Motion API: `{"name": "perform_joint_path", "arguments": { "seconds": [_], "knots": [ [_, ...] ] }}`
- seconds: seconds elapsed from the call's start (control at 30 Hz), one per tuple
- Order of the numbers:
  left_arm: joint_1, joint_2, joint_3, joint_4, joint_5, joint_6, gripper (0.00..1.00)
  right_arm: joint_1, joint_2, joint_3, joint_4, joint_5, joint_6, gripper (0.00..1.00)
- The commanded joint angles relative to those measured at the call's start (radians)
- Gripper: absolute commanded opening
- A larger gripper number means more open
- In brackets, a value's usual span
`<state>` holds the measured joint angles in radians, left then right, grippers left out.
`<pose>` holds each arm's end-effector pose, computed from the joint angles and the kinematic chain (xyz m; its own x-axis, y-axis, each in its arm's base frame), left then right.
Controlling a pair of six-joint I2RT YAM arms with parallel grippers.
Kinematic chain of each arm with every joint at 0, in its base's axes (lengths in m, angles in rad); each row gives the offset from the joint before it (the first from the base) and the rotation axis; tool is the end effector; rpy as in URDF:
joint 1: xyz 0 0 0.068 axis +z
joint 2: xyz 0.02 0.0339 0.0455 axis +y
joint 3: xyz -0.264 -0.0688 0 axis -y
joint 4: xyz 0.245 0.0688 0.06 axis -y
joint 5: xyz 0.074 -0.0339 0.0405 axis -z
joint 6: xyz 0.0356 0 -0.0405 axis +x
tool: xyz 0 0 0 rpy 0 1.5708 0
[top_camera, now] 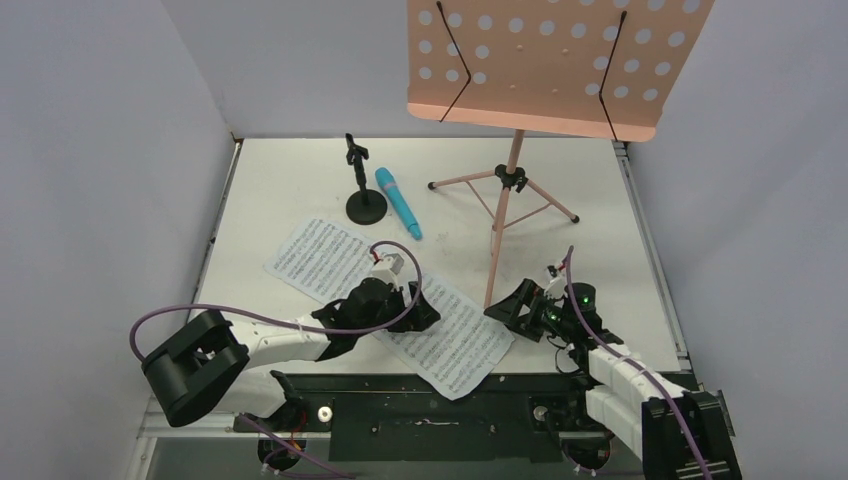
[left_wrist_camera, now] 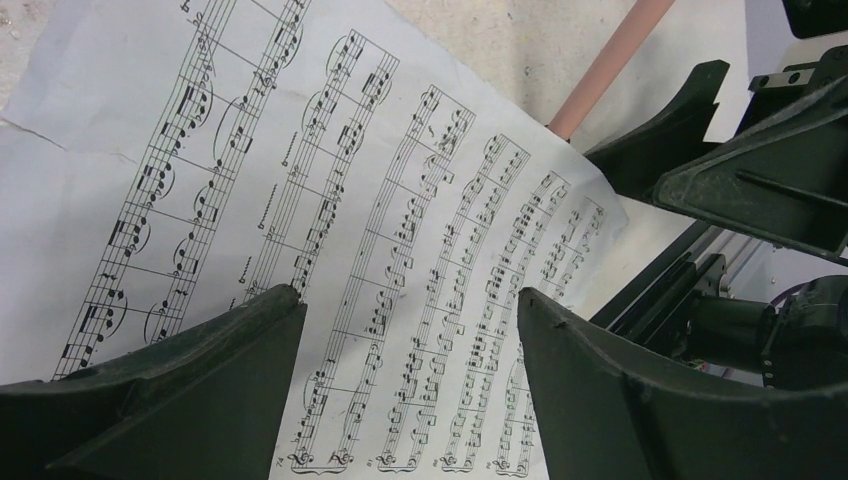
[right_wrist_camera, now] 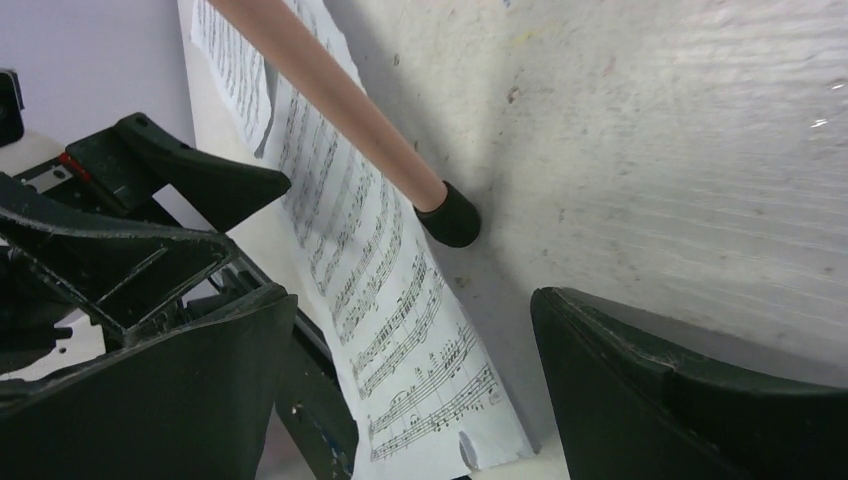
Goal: Set up the instrument practice props
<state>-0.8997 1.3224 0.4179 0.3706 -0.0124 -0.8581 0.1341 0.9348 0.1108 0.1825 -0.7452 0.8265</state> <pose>0.1546 -0.1940 0.1581 -0.7944 -0.2162 -0.5676 0.2683 0.7136 -0.6472 0.1493 0.0445 0.1269 -0.8701 0.4281 -0.2443 0.0049 0.5031 0.8642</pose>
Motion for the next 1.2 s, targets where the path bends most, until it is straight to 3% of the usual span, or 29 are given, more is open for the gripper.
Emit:
{"name": "perform_joint_path", "arguments": {
  "seconds": [0.0,0.23,0.43,0.57,0.83,1.0,1.17],
  "knots": [
    [0.006,0.024,-0.005,0.04,-0.003,-0.013,0.76,0.049,0.035,-0.024,0.113,0.011,0.033,0.87],
    [0.006,0.066,-0.008,0.082,0.009,-0.023,0.75,0.057,0.052,-0.042,0.138,0.0,0.032,0.47],
    [0.005,0.094,-0.014,0.116,0.012,-0.033,0.74,0.061,0.045,-0.046,0.124,0.013,0.025,0.47],
    [0.005,0.097,-0.013,0.126,0.012,-0.035,0.74,0.065,0.041,-0.039,0.123,0.013,0.025,0.38],
    [0.006,0.082,0.005,0.133,0.024,-0.02,0.74,0.071,0.063,0.025,0.099,0.003,-0.011,0.07],
    [0.005,0.017,0.01,0.125,0.043,0.029,0.74,0.074,0.05,0.107,0.038,-0.001,-0.054,0.05],
    [0.01,-0.11,0.069,-0.04,-0.029,0.124,0.75,0.084,0.035,0.243,-0.113,-0.035,-0.175,0.05]
  ]
}}
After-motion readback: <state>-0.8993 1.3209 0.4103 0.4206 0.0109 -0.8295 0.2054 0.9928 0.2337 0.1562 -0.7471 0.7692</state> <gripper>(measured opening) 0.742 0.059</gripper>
